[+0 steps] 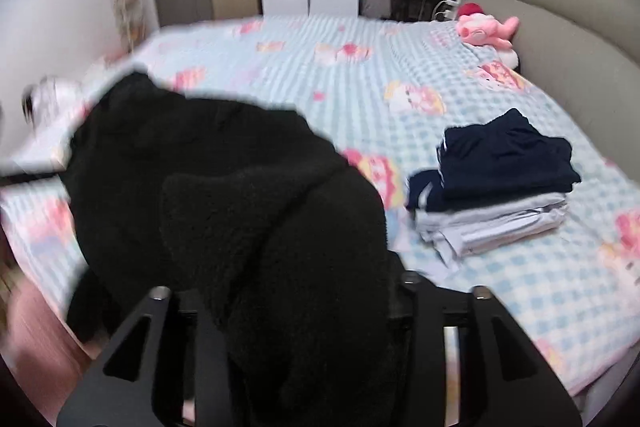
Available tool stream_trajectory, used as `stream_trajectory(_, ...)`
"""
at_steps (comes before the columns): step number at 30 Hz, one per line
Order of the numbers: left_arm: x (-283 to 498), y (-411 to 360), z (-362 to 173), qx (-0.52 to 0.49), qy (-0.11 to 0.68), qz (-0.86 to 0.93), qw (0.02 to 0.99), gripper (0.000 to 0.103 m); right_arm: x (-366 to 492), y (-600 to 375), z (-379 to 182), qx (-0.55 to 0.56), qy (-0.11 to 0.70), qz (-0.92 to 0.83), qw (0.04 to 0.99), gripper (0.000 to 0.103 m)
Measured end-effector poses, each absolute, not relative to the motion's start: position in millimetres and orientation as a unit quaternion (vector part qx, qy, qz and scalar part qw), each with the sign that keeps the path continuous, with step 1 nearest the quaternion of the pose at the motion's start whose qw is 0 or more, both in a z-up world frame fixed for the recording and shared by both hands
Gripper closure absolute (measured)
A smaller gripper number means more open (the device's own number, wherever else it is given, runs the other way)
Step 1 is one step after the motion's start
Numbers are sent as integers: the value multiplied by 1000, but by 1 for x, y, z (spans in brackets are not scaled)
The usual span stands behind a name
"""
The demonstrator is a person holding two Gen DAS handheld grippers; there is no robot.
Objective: Fold clothes
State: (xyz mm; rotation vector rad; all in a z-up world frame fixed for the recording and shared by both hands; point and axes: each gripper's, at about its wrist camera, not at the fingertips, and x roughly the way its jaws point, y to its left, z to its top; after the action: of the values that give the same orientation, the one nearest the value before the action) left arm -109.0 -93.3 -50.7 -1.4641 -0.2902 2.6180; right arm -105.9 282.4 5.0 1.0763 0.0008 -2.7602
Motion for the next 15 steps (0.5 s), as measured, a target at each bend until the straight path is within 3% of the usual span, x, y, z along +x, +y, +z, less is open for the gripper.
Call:
stream_trajectory(3, -133, -96, -87, -522, -86, 848, 0, 21, -119, 278, 11, 339, -12, -938, 77, 27)
stream_trajectory(6, -132, -98, -130, -562, -99, 820, -42, 22, -135, 271, 3, 349, 19, -935, 54, 26)
stream_trajectory(8, -124, -103, -143, -555, -147, 818, -20, 40, -143, 270, -4, 361, 20, -930, 59, 25)
stream_trajectory(9, -120, -104, -143, -546, -156, 823, -13, 60, -152, 270, -11, 367, 19, -928, 68, 17)
stream_trajectory(10, -115, -105, -143, -536, -166, 827, -7, 71, -161, 267, -21, 375, 23, -923, 78, 13)
stream_trajectory(11, -109, -106, -140, -527, -176, 831, 1, 74, -171, 262, -34, 387, 33, -918, 83, 13)
stream_trajectory(12, -102, -107, -136, -518, -186, 835, 8, 77, -183, 259, -51, 408, 45, -908, 83, 21)
stream_trajectory(13, -95, -108, -132, -508, -195, 839, 15, 78, -190, 258, -68, 433, 49, -896, 85, 51)
stream_trajectory(14, -83, -108, -124, -495, -199, 845, 27, 79, -189, 259, -77, 451, 40, -887, 91, 68)
stream_trajectory(15, -71, -106, -118, -488, -189, 851, 35, 80, -188, 260, -86, 469, 31, -878, 96, 76)
